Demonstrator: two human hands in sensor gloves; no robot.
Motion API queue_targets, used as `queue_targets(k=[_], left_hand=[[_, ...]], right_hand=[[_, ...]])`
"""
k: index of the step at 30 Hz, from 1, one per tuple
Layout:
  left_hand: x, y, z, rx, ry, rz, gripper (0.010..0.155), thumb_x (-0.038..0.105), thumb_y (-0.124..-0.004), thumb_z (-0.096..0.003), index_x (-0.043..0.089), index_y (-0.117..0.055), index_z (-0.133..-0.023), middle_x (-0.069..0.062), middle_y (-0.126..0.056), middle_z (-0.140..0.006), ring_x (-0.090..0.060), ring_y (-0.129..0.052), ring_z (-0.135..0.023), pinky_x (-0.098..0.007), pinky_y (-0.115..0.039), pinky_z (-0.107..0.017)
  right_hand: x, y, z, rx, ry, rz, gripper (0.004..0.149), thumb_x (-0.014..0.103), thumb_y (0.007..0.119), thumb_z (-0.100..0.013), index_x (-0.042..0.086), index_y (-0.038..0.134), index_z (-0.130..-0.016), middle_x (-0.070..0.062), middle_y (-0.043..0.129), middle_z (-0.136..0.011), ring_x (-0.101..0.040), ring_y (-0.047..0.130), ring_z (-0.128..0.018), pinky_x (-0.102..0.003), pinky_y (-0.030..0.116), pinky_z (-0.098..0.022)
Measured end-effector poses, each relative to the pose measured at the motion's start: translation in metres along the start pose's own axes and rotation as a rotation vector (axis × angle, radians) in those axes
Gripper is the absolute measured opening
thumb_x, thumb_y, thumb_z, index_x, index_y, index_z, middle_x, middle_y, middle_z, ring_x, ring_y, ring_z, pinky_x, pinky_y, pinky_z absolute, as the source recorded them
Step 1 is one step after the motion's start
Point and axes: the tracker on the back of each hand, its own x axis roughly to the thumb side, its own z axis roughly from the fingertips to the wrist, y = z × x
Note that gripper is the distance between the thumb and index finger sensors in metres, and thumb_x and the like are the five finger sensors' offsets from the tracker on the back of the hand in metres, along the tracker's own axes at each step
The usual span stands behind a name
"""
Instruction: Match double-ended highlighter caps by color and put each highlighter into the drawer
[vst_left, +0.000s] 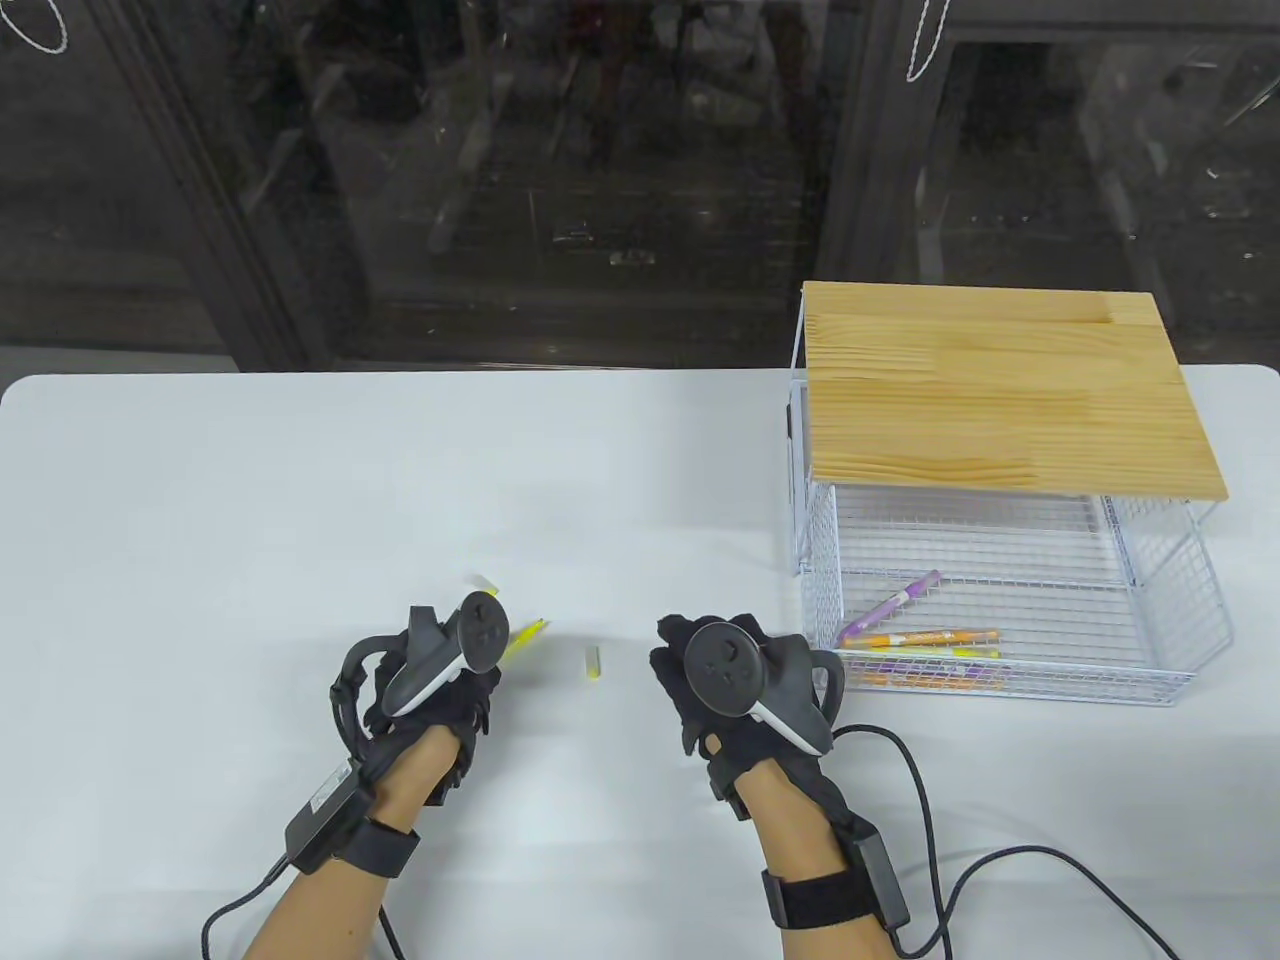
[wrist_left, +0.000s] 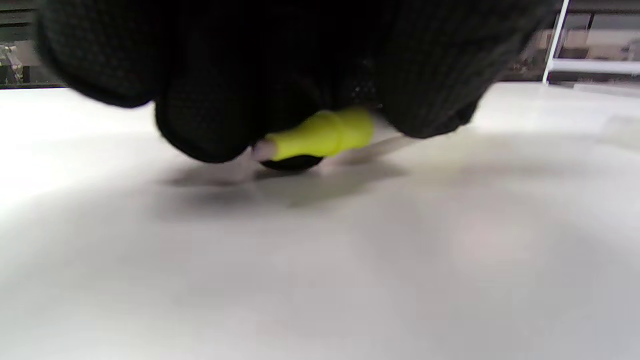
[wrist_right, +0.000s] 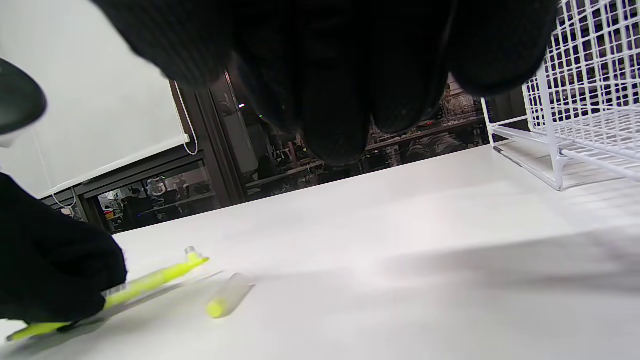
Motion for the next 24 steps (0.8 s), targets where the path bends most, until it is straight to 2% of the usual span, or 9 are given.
queue_targets(k=[5,11,16,20,24], left_hand=[[-0.013,0.016,0.006,0.072,0.006,0.089,0.048,0.040,-0.087,-0.0377,0.019,-0.089,-0.081,-0.007,-0.106,-0.074,-0.034,-0.105,-0.056,-0.055,-0.087,-0.040],[-0.024,0.034,0.018,0.123,-0.035,0.188,0.049,0.037,-0.089,-0.0362,0.021,-0.086,-0.083,-0.004,-0.104,-0.074,-0.031,-0.104,-0.056,-0.054,-0.086,-0.042],[-0.028,0.046,0.031,0.183,-0.095,0.221,0.060,0.033,-0.089,-0.0368,0.027,-0.079,-0.096,0.001,-0.103,-0.074,-0.030,-0.102,-0.059,-0.055,-0.085,-0.045],[-0.029,0.048,0.038,0.190,-0.108,0.205,0.051,0.031,-0.089,-0.0372,0.028,-0.090,-0.088,0.001,-0.103,-0.077,-0.032,-0.101,-0.062,-0.055,-0.085,-0.046],[-0.031,0.049,0.041,0.185,-0.108,0.205,0.049,0.032,-0.089,-0.0375,0.027,-0.091,-0.086,0.001,-0.102,-0.079,-0.032,-0.101,-0.063,-0.055,-0.084,-0.046]], right_hand=[[-0.002,0.000,0.000,0.001,0.001,-0.007,0.050,0.046,0.076,-0.048,0.022,0.087,-0.091,-0.009,0.095,-0.084,-0.039,0.086,-0.074,-0.055,0.074,-0.052],[-0.003,0.000,-0.001,0.007,-0.001,-0.012,0.050,0.046,0.076,-0.048,0.022,0.087,-0.090,-0.009,0.095,-0.084,-0.039,0.085,-0.074,-0.056,0.074,-0.052],[-0.003,0.001,-0.001,0.016,-0.004,-0.020,0.050,0.046,0.076,-0.048,0.022,0.087,-0.090,-0.009,0.095,-0.084,-0.039,0.086,-0.074,-0.056,0.074,-0.052],[-0.004,0.002,-0.001,0.024,-0.004,-0.021,0.050,0.046,0.076,-0.048,0.022,0.087,-0.090,-0.009,0.095,-0.084,-0.039,0.086,-0.074,-0.056,0.074,-0.052],[-0.003,0.002,-0.001,0.025,-0.006,-0.016,0.050,0.046,0.076,-0.048,0.022,0.087,-0.090,-0.009,0.095,-0.084,-0.039,0.085,-0.074,-0.056,0.074,-0.052]])
